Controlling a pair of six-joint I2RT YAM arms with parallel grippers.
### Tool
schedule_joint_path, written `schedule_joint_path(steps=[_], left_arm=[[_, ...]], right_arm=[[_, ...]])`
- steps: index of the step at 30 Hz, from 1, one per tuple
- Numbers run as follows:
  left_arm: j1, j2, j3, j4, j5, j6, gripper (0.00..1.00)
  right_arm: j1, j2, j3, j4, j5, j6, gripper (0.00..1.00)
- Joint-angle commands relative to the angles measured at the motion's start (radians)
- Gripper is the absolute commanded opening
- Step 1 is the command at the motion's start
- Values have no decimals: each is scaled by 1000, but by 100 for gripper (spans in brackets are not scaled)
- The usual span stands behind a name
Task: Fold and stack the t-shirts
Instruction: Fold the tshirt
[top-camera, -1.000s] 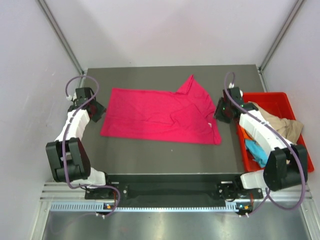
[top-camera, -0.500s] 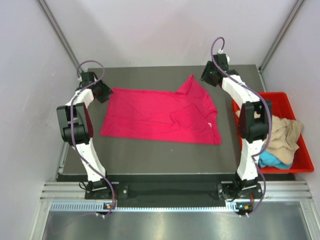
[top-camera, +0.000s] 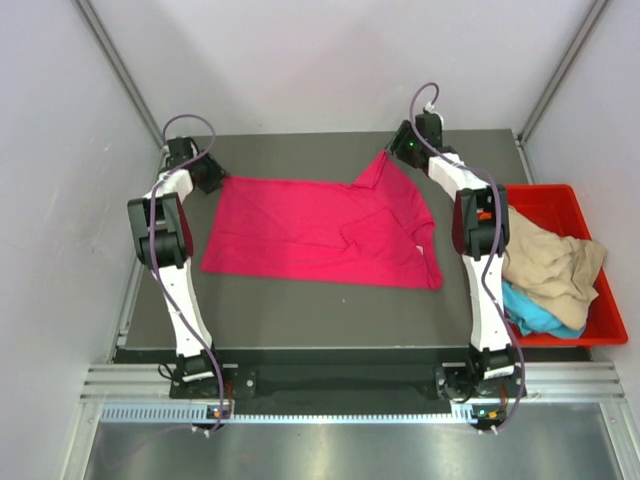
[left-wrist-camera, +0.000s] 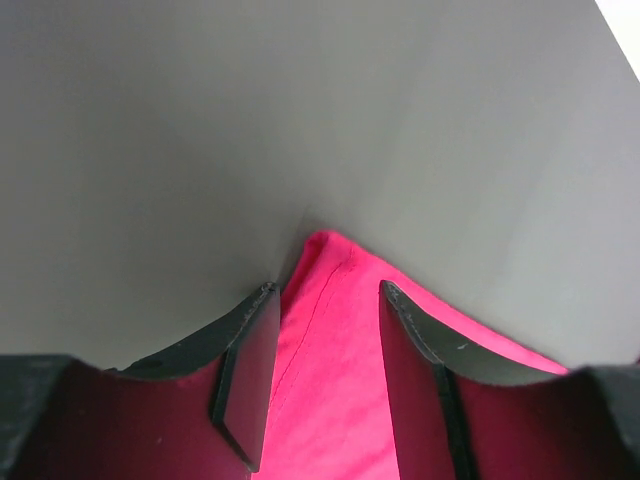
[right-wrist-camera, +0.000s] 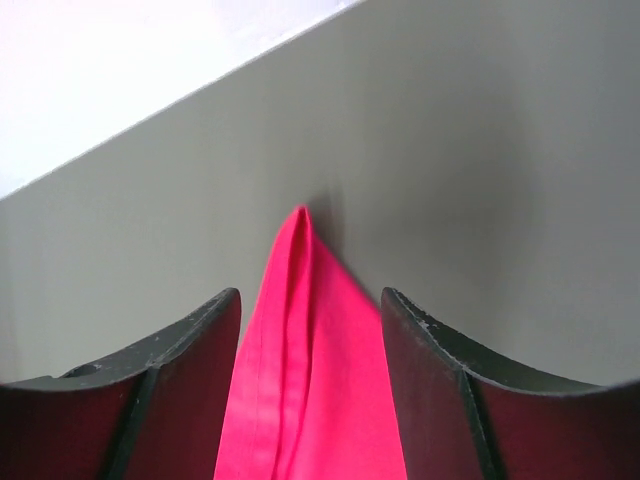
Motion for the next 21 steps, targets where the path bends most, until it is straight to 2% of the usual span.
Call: schedule_joint_path(steps=[1,14,21], left_arm=[[4,44,52,-3,-14,50,49],[5,73,120,-34,-9,17,47],[5,19,130,-104,-92,-145,51]], right_arm=[[-7,56,114,103,-2,20,59],[-9,188,183,182,-14,98,49],[-9,218,220,173,-40,125,42]])
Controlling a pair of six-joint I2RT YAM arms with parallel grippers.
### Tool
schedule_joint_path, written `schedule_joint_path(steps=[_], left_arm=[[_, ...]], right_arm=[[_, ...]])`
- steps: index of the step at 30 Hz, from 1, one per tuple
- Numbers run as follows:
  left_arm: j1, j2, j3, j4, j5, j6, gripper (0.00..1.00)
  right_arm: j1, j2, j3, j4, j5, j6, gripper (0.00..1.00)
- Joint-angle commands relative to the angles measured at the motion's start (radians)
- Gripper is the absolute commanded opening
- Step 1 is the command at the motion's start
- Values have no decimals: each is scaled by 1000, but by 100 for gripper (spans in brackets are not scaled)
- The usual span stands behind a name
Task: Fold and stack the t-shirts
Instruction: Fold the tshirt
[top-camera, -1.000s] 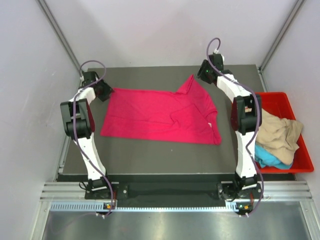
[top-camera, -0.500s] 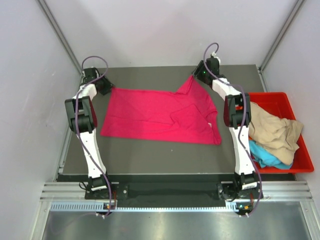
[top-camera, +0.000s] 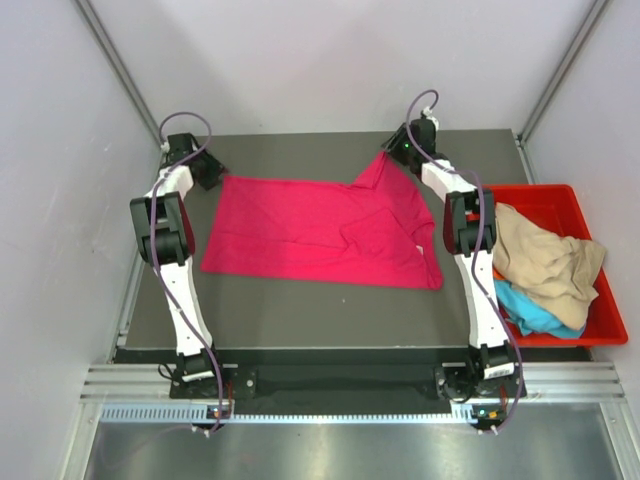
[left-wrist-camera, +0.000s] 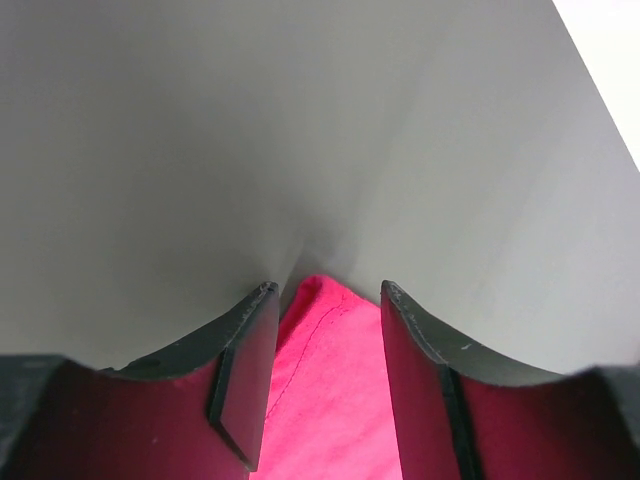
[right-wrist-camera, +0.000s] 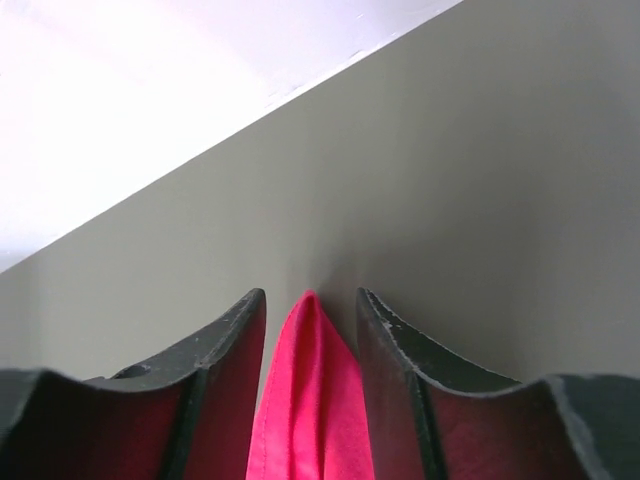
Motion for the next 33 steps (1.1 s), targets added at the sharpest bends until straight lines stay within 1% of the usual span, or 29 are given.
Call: schedule_joint_path(steps=[1,3,5,6,7,8,10,11,13,14,16,18,20,21,22,23,24,25,26,28,30,33], left_arm=[[5,-48,26,-87,-62,-99,52],[5,-71,26,-100,-59,-159,52],[4,-88,31,-120,-53,-202,51],[4,-93,34,-135,-45,-258,51],[4,-99,34,-149,-33,-289,51],[4,-103,32,-153,-24,-346,51],[5,-123,4,-153,-22,-414,50],[4,-131,-9,-141,-19,-475,50],[4,-154,-46,-130,-22,-533,50],[4,-160,-55,-133,-28,-591,50],[5,-177,-75,-132,-45,-632,50],[4,-177,-72,-153,-42,-688,50],[2,-157,-34,-190,-29,-722,47],[2,-143,-8,-283,-32,-731,45],[2,-110,65,-349,-38,-733,42],[2,-93,110,-411,-53,-718,42],[-1,-79,153,-464,-120,-706,42],[-4,-64,225,-567,-158,-698,42],[-7,-65,239,-578,-198,-675,44],[-18,-80,224,-563,-267,-676,45],[-18,-77,210,-548,-260,-715,46],[-25,-48,210,-520,-193,-767,46]], right_arm=[[-9,16,47,28,-16,15,41],[-9,17,48,22,-16,14,37],[-10,16,48,22,-13,12,25],[-9,17,50,23,-12,12,19],[-9,17,51,25,-9,14,8],[-9,17,55,23,-7,14,1],[-10,14,59,22,-7,20,0],[-12,8,61,20,-6,24,0],[-12,-1,55,19,-7,27,0],[-12,-15,52,19,-6,26,0],[-12,-30,27,23,-7,23,0],[-12,-55,9,34,-9,20,0],[-10,-75,-11,38,-12,12,0],[-12,-81,-21,38,-15,14,0],[-12,-85,-25,40,-16,15,0],[-12,-95,-31,40,-19,17,0],[-12,-98,-37,42,-23,17,0],[-12,-102,-41,43,-24,18,0],[-10,-105,-42,43,-24,18,0],[-12,-108,-44,42,-30,17,0],[-12,-115,-51,40,-36,18,0],[-12,-127,-73,43,-46,27,0]])
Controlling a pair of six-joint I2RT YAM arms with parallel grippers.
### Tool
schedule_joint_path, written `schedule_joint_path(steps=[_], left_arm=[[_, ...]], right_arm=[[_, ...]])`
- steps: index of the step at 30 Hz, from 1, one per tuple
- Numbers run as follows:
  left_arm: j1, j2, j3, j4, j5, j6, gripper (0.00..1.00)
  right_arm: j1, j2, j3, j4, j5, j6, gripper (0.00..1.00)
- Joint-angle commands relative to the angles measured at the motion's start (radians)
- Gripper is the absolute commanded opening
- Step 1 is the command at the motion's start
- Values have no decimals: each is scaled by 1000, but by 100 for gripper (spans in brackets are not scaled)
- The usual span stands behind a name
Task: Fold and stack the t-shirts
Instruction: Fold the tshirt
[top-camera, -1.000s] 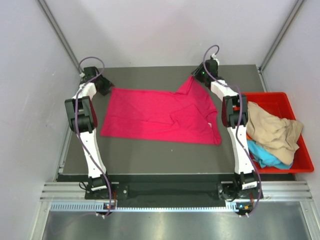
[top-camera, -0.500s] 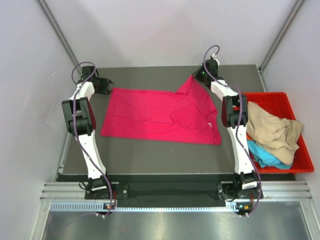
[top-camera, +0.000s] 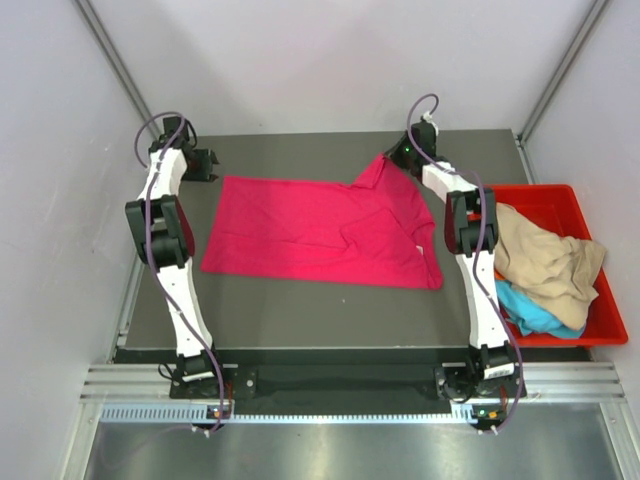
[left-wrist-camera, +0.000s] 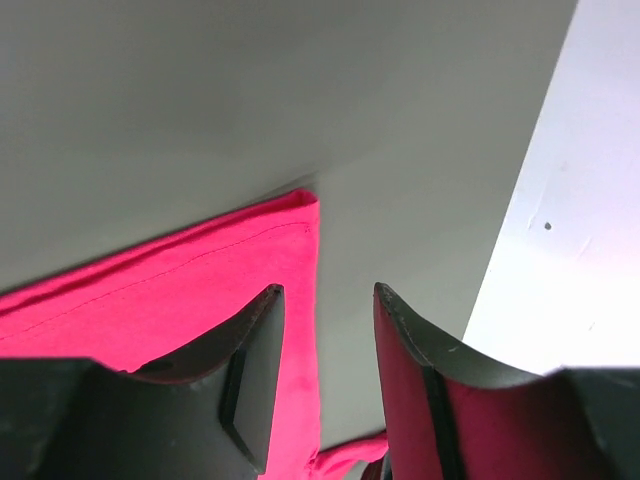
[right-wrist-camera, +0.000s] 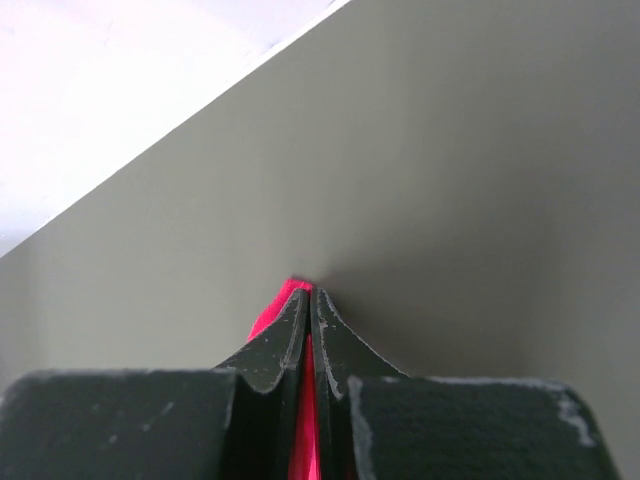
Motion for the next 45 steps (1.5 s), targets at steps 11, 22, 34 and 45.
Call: schedule_joint_path(steps=[11,22,34,45], left_arm=[[-49,121,86,-37,2,-164,45],[-49,184,122,-11,-28,-221,44],[-52,199,73,-15,35,-233,20],[-47,136,13,107,48,-158,0]], right_arm=[[-6,-159,-64,30,-18,-23,0],[0,-162,-102,27,-21,-45,0],[1,-181,-105,12,-23,-51,0],[-23,-329,-176,-21,-23,-27,0]])
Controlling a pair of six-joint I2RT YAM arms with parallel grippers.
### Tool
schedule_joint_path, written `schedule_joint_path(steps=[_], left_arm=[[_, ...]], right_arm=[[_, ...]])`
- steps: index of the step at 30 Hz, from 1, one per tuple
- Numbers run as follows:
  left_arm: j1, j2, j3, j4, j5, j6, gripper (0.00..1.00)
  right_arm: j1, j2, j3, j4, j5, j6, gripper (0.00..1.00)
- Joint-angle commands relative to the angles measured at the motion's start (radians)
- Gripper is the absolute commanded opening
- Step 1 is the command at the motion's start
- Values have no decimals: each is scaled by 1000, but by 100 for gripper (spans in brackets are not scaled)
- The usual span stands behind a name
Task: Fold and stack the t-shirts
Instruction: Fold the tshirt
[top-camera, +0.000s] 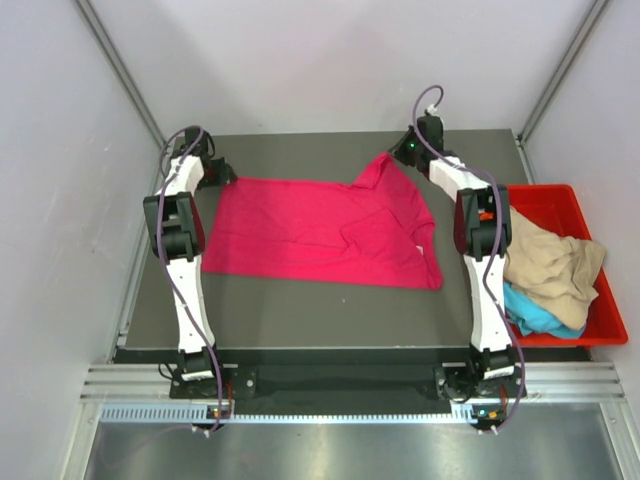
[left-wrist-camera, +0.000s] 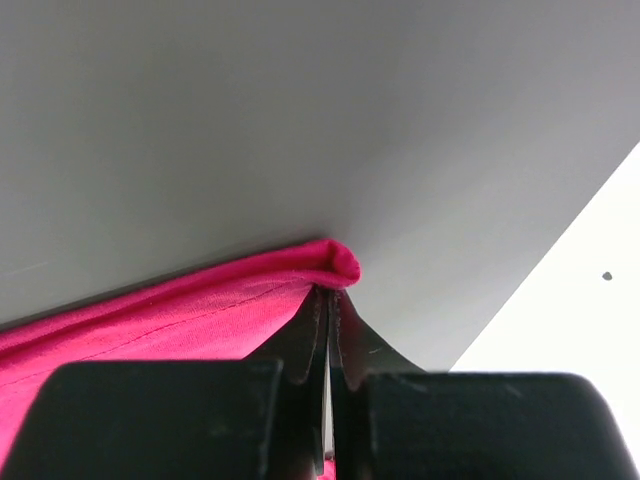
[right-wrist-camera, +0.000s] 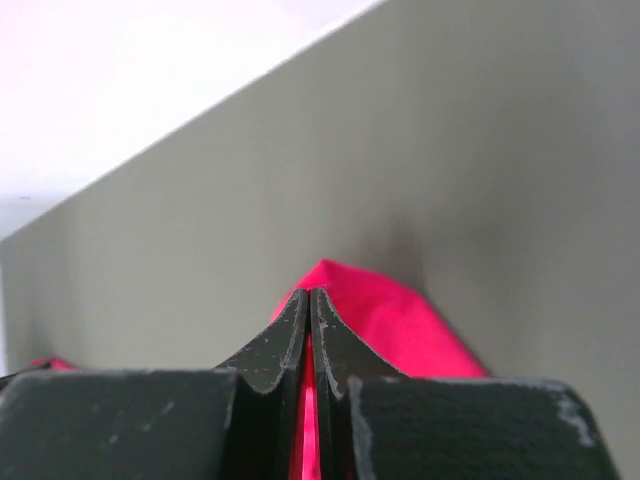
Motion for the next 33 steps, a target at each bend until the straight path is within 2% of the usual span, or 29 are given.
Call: schedule_joint_path(steps=[1,6,16,22,33], left_arm=[[5,-44,-43,68,-5,37,0],[11,-74,-72,108,34,79,0],[20,-163,-192,145,43,161,0],[29,-235,-263,147,12,212,0],[40,-331,-362,148,-46,275,0]], right_arm=[[-25,-163,-18,10,-6,18,0],[-33,-252,-65,-41,-1,23,0],[-40,-406,-303,-40,-12,23,0],[-39,-489,-421,-15,-52,26,0],[-39,-587,-531,-23,-98,26,0]])
